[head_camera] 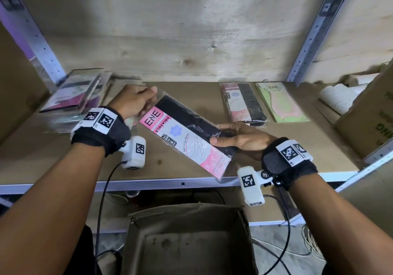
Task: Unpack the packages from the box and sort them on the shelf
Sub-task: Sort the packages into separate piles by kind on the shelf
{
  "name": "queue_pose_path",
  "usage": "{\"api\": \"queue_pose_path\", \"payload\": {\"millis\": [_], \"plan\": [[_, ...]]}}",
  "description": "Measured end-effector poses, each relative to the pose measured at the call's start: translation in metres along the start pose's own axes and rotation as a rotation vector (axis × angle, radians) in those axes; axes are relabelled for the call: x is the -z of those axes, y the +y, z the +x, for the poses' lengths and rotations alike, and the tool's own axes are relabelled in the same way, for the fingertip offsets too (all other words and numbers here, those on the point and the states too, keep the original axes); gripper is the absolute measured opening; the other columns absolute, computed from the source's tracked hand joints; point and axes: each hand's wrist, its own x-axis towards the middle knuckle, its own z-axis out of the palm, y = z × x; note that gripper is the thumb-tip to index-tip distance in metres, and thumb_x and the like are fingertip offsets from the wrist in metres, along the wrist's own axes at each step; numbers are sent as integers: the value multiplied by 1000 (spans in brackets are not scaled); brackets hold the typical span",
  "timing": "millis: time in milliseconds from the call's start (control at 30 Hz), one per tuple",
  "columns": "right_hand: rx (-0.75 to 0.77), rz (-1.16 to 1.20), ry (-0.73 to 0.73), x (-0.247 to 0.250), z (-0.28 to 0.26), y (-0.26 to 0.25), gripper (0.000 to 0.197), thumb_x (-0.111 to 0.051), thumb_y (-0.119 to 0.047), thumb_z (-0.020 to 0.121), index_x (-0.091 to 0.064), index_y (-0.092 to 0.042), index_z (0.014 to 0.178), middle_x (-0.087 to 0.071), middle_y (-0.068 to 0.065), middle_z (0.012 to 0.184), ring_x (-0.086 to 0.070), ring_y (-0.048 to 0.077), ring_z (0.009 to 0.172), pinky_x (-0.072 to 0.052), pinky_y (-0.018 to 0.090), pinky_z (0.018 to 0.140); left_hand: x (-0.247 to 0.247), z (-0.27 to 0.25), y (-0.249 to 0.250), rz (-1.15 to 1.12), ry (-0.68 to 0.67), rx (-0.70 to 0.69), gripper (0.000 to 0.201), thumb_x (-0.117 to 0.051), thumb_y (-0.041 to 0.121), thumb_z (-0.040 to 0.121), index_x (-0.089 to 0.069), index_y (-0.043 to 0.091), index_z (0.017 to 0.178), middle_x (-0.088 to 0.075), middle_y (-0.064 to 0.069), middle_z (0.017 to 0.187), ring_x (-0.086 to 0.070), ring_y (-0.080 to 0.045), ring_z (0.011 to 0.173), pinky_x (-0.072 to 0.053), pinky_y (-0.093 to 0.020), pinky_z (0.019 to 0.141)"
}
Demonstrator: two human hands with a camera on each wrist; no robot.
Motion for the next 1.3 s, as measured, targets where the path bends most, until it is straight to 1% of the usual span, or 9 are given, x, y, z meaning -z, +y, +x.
{"api": "queue_pose_path", "payload": {"millis": [133, 267, 367, 467, 533, 600, 867, 1100, 1300], "plan": [[-33, -57, 53, 5, 0, -1, 94, -83, -60, 57, -55, -18, 137, -60, 1, 136, -54, 20, 128, -31, 44, 117, -8, -1, 1, 142, 73, -67, 48, -41, 55, 98, -48, 22, 64, -55, 2, 57, -55, -14, 48, -41, -25, 54], [-14, -12, 43, 13, -7, -4, 57, -80, -46, 67, -68, -26, 119, -69, -4, 125, -62, 15, 120, -35, 39, 115, -14, -3, -2, 209, 80, -54, 59, -34, 61, 97, -51, 15, 65, -63, -9, 62, -60, -23, 58, -43, -31, 64], [1, 32, 8, 17, -12, -3, 46, -80, -42, 69, -73, -25, 111, -71, 0, 120, -66, 19, 114, -41, 40, 110, -21, -5, 2, 28, -18, 30, 58, -40, 54, 99, -63, 3, 86, -67, -24, 80, -63, -29, 73, -45, -36, 74], [13, 35, -3, 19, -13, -1, 42, -80, -42, 71, -74, -24, 109, -71, 2, 119, -67, 20, 112, -43, 40, 108, -29, -10, 10, -251, -41, 145, 46, -51, 47, 98, -61, 6, 79, -64, -14, 63, -61, -23, 54, -46, -24, 53], [17, 41, 13, 20, -12, 1, 38, -78, -38, 74, -74, -22, 109, -71, 2, 120, -66, 21, 114, -42, 41, 109, -29, -14, 13, -355, -44, 173, 42, -56, 42, 97, -56, 11, 68, -53, -2, 42, -47, -13, 30, -28, -14, 31], [19, 33, 22, 21, -12, 2, 33, -76, -32, 78, -74, -21, 109, -71, 2, 121, -65, 20, 116, -41, 39, 111, -29, -17, 15, -458, -76, 183, 39, -59, 37, 96, -61, 13, 65, -48, 0, 38, -38, -9, 24, -21, -12, 27], [-21, -69, 59, 26, -12, 3, 68, -80, -51, 63, -68, -15, 119, -70, 1, 122, -61, 20, 120, -33, 44, 116, -39, -16, 8, -410, -170, 178, 48, -56, 38, 98, -75, 29, 55, -60, 2, 50, -51, -13, 42, -33, -24, 41], [-44, -9, 48, 25, -15, -1, 44, -75, -35, 73, -71, -14, 112, -73, 3, 116, -67, 18, 109, -44, 34, 105, -34, -14, 1, -538, -133, 281, 41, -59, 55, 90, -64, 24, 64, -48, 5, 41, -41, -9, 30, -27, -21, 35], [-24, 312, 184, 29, -18, -4, 35, -67, -20, 85, -65, -1, 115, -68, 20, 110, -63, 30, 96, -54, 33, 83, -17, -9, 5, -698, -127, 301, 66, -43, 75, 86, -64, 13, 96, -71, -5, 74, -59, -13, 49, -46, -19, 43]]}}
